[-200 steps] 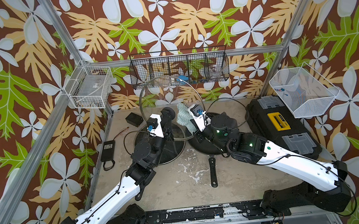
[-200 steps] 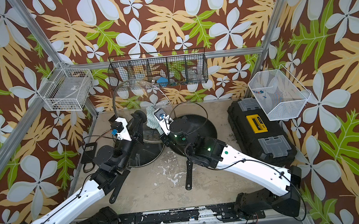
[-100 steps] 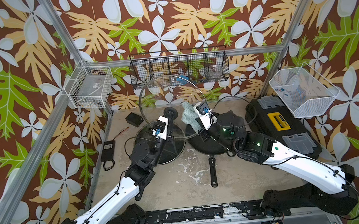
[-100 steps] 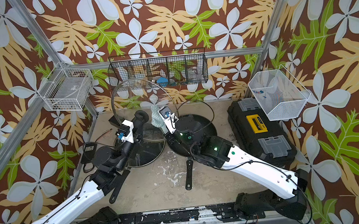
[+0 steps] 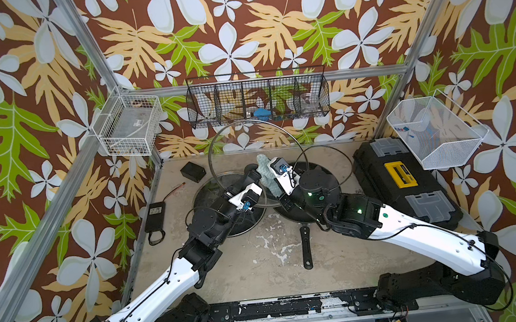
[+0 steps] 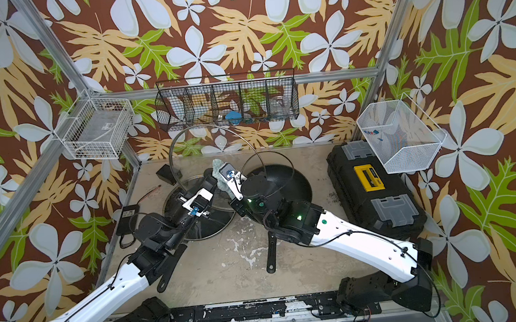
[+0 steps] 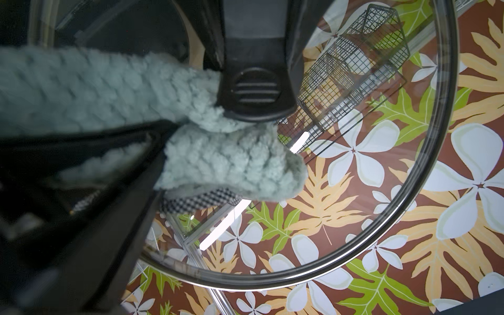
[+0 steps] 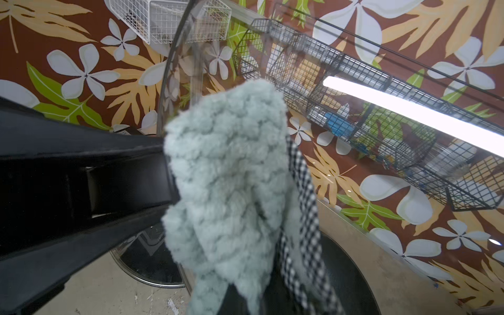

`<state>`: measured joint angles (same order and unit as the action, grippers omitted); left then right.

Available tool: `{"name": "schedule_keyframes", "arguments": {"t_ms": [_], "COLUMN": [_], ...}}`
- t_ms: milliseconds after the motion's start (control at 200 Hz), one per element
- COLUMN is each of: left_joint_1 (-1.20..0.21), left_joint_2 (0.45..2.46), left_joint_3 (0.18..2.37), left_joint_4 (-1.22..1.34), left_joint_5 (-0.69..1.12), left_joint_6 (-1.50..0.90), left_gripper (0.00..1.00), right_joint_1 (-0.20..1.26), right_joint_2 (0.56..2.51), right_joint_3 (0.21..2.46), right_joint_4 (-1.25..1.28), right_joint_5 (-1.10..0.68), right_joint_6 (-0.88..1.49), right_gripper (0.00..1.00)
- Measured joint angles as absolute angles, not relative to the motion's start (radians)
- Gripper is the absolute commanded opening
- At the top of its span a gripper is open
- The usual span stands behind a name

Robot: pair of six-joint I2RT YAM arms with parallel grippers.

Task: Wipe the pot lid with a cloth
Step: Wipe the pot lid.

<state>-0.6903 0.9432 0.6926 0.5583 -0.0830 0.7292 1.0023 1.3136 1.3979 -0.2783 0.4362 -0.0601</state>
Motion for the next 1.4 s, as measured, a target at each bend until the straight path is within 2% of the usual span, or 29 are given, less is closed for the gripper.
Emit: {"name": "schedule_keyframes", "arguments": {"t_ms": [215,606,986,1401], "left_joint_1": [-0.69,-0.691,-0.691,-0.691], "left_joint_2": [0.927,0.917,0.917,0.917], "left_joint_3": [0.663,0.655,0.648,0.655], "left_joint_4": [0.52,0.482,0.425,0.337], "left_joint_5": [-0.075,-0.021,-0.019,-0.003], "left_joint_6": [0.872,1.047,1.139,1.361], "left_gripper": [0.0,0.0,0.0,0.0], "right_joint_1": [0.936,1.018,0.949,1.034], "right_joint_2": [1.276,1.354,1.353,1.444], "right_joint_3": [1.439,1.446,1.523,1.556], "right_joint_4": [-0.277,-0.279,-0.284,-0.337], "right_joint_5": [0.483,0.453,0.5,0.509], "right_joint_6": [-0.086,-0.089,-0.121,-0.192], "right_gripper": [0.0,0.0,0.0,0.0]}}
